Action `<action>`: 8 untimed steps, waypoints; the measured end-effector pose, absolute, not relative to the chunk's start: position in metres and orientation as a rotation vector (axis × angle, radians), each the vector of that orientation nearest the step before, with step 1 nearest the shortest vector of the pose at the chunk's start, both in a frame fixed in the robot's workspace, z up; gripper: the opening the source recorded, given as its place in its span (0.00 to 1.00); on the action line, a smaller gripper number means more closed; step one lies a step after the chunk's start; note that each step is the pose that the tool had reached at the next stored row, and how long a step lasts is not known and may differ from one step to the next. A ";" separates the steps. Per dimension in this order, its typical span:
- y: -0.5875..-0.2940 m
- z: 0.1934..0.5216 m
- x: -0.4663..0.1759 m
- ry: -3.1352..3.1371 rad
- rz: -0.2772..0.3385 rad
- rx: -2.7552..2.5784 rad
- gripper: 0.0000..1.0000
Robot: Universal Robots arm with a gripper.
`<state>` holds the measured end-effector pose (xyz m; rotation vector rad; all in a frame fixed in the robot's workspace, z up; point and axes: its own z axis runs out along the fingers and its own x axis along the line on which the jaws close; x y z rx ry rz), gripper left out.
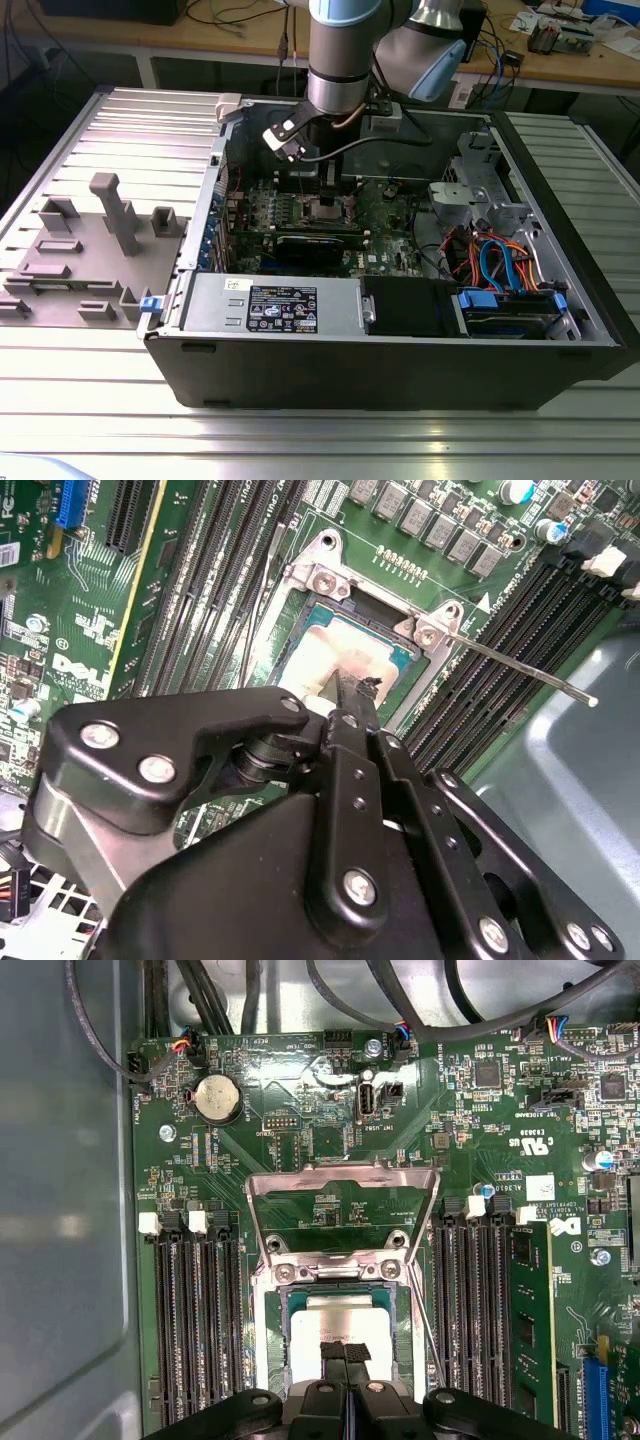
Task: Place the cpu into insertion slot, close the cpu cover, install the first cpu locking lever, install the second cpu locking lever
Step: 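Place the cpu into insertion slot, then close the cpu cover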
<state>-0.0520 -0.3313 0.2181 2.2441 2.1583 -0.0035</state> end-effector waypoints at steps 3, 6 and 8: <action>-0.331 0.218 -0.052 2.159 -0.004 2.244 0.11; -0.331 0.218 -0.052 2.159 -0.004 2.243 0.11; -0.331 0.218 -0.052 2.160 -0.004 2.243 0.11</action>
